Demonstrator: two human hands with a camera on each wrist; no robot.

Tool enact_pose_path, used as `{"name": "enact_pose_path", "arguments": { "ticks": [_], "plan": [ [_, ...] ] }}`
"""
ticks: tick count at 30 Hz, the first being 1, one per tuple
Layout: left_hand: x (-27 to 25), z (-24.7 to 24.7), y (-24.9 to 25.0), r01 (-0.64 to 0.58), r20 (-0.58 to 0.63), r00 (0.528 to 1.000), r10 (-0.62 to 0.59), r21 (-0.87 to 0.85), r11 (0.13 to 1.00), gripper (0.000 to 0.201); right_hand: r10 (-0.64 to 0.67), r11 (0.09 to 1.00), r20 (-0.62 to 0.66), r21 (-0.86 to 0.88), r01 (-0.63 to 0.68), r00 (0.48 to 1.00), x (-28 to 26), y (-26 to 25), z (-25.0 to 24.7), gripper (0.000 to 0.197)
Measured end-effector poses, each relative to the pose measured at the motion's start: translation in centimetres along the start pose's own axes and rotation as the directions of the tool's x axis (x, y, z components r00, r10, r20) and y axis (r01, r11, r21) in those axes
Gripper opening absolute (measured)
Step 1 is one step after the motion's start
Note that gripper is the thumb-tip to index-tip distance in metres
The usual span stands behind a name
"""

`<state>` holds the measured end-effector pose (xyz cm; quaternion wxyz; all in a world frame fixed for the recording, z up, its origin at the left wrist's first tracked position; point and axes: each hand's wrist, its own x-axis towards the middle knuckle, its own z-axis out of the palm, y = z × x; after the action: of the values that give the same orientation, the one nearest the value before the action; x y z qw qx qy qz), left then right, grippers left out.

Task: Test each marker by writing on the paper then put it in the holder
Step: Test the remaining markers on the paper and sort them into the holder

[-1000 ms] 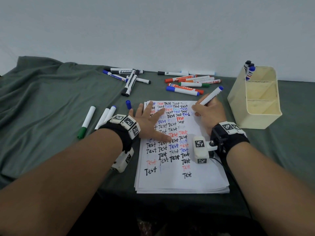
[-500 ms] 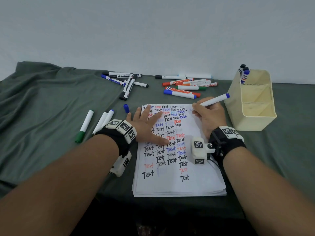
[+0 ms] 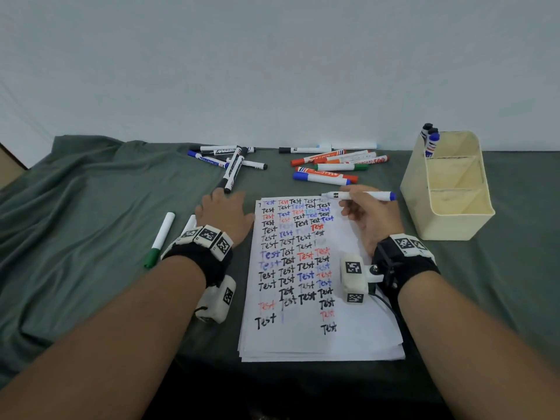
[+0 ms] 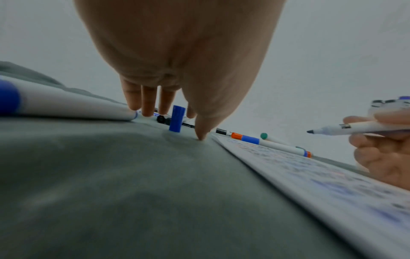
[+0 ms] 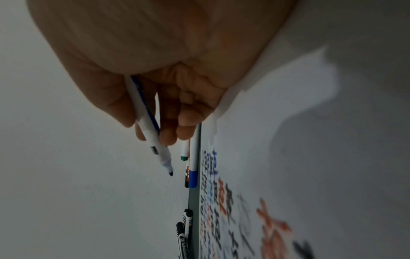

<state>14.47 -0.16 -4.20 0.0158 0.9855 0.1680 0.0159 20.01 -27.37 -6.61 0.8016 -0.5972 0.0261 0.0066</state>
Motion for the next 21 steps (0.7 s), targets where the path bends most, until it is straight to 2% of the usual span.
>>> {"name": "enact_pose_path", "arguments": {
  "ticks": [5,8,13,16,18,21],
  "plan": [
    [0.9,0.1,-1.4,0.042,-0.023,0.999,-0.047,-0.174,0.984,0.028,-0.049,0.999,0.027,-0.021,0.050,0.998,-0.3,-0.4,0.0,0.009],
    [0.7,-0.3,-1.4,0.042,-0.063,0.996,-0.061,-0.267,0.963,0.014,-0.072,0.989,0.029,-0.129,0.075,0.997,-0.4,-0.3,-0.2,0.008],
    [0.0,-0.9,0.2,-0.117,-0.075,0.992,0.097,-0.337,0.934,0.018,-0.058,0.980,0.059,-0.186,0.068,0.997,-0.5,0.0,-0.3,0.013],
    [-0.5,-1.1,1.4,-0.215,-0.064,0.976,0.207,-0.409,0.887,0.020,-0.022,0.993,0.078,-0.111,0.031,0.997,-0.6,-0.2,-0.1,0.005],
    [-0.7,-1.1,2.0,-0.250,-0.052,0.966,0.253,-0.432,0.867,0.022,-0.013,0.999,0.095,-0.043,0.017,0.995,-0.7,-0.2,-0.2,0.012],
    [-0.8,-0.6,2.7,-0.300,-0.052,0.951,0.306,-0.414,0.859,0.020,-0.015,0.998,0.128,-0.059,0.023,0.992,-0.9,-0.3,-0.1,0.013]
  ]
}}
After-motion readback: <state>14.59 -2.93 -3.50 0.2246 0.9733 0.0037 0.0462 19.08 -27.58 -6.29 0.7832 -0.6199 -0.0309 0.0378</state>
